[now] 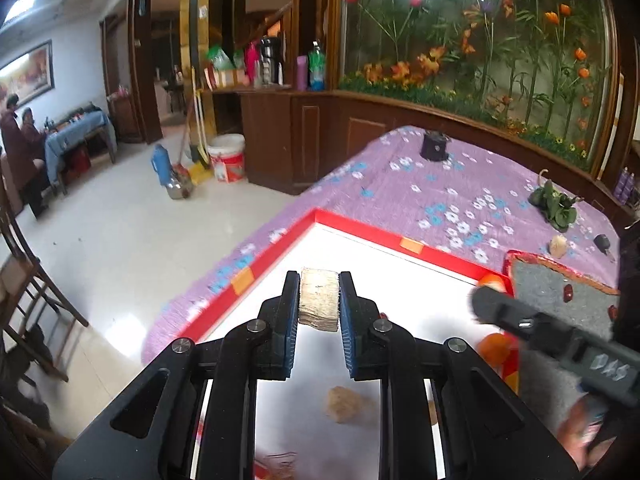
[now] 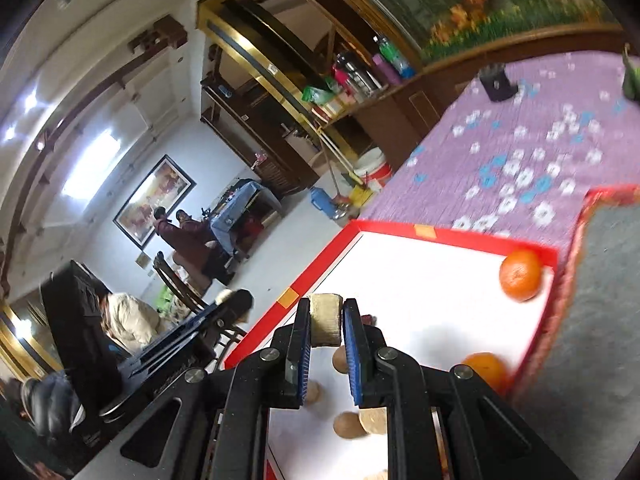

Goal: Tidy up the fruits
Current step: 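Carry both pale cubes over the white tray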

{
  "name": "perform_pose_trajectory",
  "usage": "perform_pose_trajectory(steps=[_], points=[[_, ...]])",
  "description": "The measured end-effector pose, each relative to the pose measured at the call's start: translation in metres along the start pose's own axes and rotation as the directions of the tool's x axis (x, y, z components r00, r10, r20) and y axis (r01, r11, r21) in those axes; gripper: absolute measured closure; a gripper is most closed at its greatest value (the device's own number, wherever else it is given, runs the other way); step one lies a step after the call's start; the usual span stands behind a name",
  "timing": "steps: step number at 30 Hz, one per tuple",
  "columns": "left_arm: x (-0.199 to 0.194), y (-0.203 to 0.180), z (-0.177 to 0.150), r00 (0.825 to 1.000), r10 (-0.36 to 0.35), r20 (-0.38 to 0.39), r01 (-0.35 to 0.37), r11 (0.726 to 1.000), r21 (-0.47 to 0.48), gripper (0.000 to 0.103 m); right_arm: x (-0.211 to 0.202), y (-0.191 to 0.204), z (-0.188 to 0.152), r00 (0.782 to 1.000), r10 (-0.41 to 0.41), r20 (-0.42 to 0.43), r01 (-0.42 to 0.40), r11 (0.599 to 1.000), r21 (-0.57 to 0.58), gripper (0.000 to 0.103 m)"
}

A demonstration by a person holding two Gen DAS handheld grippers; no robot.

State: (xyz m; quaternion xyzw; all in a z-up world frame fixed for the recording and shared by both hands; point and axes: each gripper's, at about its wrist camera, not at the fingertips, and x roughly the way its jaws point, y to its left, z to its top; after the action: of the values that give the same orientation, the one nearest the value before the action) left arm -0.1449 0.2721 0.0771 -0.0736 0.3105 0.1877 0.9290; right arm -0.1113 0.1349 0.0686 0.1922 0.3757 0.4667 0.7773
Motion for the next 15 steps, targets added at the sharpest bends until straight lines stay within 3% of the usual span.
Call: perform_pose_trajectory(steps=[3, 7, 15], points=[[-0.003, -0.008, -0.002, 0.999, 0.017, 0.031, -0.018, 0.998, 0.057, 0.085, 0.003, -0.004, -0.005, 1.000, 0.000, 0.003, 0.000, 1.000, -0.009, 0.088], [0.002, -0.003, 0.000, 1.000, 0.003, 0.016, -0.004, 0.999, 0.039, 0.085, 0.003, -0.013, -0.002, 1.000, -0.002, -0.003, 0.002, 1.000, 0.016, 0.088], [0.012, 0.001, -0.006, 1.000, 0.021, -0.023, -0.020, 0.999, 0.050, 0.085, 0.012, -0.006, -0.005, 0.999, -0.041, -0.029, 0.039, 0.998, -0.054, 0.088]])
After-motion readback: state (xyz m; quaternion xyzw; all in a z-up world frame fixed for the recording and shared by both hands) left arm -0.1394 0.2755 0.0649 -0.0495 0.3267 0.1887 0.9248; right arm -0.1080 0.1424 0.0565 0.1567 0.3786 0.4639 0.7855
